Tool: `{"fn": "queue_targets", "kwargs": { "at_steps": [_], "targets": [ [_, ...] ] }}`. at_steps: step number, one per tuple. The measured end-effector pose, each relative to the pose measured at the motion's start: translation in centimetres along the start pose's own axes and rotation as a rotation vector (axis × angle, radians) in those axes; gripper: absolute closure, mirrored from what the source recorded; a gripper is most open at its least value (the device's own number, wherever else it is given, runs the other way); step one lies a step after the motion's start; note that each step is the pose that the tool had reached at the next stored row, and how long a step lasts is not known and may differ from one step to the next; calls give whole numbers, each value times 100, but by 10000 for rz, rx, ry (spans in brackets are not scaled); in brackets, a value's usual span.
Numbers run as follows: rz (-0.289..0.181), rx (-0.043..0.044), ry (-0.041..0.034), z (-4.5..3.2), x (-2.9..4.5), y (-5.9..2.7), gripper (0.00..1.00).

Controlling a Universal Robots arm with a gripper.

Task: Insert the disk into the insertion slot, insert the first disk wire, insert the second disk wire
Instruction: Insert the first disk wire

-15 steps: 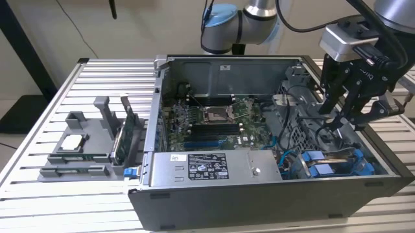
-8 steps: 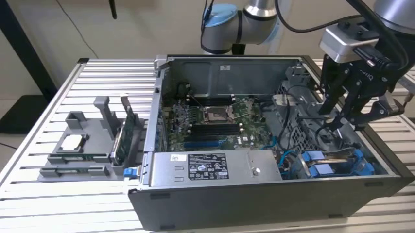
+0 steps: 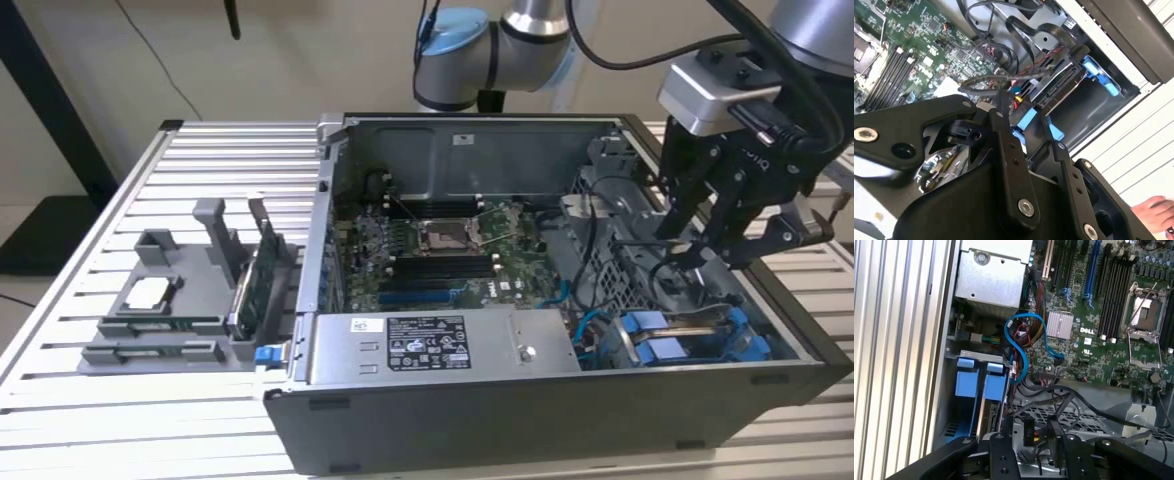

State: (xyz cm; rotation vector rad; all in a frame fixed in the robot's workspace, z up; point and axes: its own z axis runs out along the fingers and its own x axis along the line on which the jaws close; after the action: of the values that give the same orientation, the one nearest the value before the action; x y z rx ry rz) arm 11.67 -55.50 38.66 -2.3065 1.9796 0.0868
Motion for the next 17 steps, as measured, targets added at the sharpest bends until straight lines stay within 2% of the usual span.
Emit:
{"fn": "queue_targets", "kwargs": {
  "at_steps": [2,17],
  "targets": [
    [0,14,-6,1,-3,26,60],
    [-75,13,-7,7,2,-2,62]
  ]
}}
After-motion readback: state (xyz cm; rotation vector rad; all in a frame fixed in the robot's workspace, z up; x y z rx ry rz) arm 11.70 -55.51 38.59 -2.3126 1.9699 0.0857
